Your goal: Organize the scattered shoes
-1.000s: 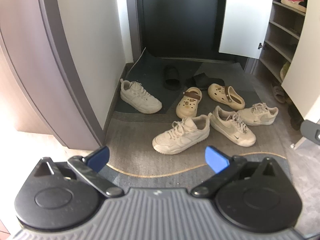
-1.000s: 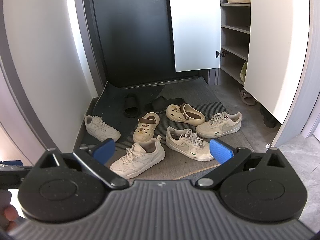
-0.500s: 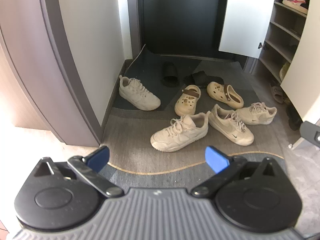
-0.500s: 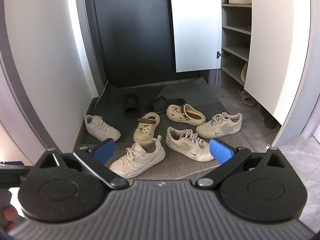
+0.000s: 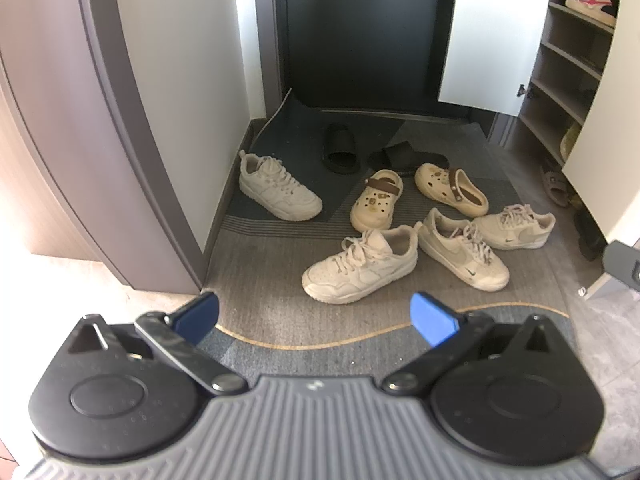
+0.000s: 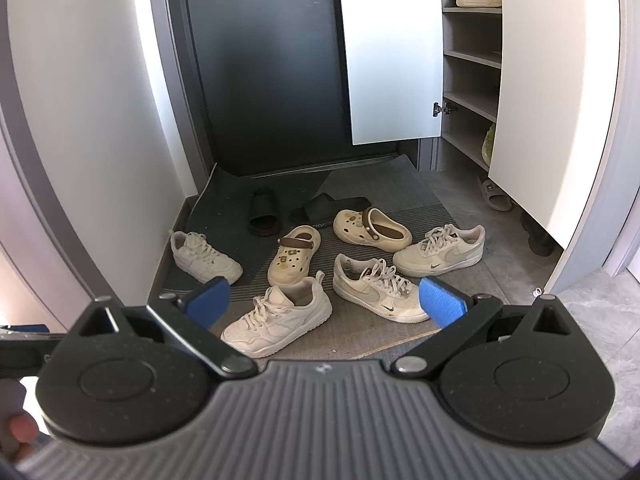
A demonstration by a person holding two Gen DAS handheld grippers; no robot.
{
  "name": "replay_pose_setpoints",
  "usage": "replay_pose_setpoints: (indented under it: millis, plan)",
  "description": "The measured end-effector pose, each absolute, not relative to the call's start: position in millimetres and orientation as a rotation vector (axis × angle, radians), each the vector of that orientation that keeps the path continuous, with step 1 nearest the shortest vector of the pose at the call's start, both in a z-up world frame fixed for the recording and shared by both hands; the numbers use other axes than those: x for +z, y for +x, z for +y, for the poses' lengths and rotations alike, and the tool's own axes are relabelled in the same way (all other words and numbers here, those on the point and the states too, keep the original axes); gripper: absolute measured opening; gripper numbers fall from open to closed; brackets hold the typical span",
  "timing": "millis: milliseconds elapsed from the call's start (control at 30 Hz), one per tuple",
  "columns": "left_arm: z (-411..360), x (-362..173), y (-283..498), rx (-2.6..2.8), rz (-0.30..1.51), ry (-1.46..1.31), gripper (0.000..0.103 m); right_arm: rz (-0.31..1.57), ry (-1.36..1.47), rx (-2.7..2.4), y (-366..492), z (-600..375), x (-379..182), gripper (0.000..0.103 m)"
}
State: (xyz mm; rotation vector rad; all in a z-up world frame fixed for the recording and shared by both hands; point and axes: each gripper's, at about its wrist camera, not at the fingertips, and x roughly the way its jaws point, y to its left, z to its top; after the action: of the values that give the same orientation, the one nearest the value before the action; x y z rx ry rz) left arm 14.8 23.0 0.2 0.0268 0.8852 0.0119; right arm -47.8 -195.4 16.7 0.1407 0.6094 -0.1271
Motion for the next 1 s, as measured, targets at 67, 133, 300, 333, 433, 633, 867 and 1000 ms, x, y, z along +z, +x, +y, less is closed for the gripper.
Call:
replay_pose_setpoints:
  millis: [67,133,300,333,433,633,867,1000]
  plan:
    - [23.1,0.3,14.4,0.011,0.885,0.026,0.103,0.610,0.141,-0.127,-47.6,-195.4,16.3,0.103]
    - [23.9,0.4,14.9,0.011,0.884,0.027,0.103,0.609,0.141,-0.127,-47.5,-195.1,16.5,0.103]
    - [22.9,0.5,13.5,0.013,0.884,0.028,0.103,0.612,0.144,-0.126,-45.5,-197.8,17.7,0.103]
    - [23.4,0.7,13.6,0.012,0.883,0.028,0.103,0.611,0.144,-0.126,-45.3,-197.8,17.6,0.103]
    - [22.5,0.4,12.9,0.014,0.883,0.029,0.103,0.611,0.144,-0.124,-46.1,-198.8,18.4,0.103]
    - [24.2,0.5,12.5,0.017,0.881,0.023,0.103,0.611,0.145,-0.128,-45.2,-199.0,18.7,0.103]
    - [25.0,1.1,14.6,0.019,0.884,0.021,0.103,0.609,0.149,-0.128,-44.6,-198.9,18.6,0.103]
    - [26.3,3.5,11.4,-0.012,0.864,0.000,0.103,0.607,0.148,-0.123,-47.0,-198.3,18.2,0.103]
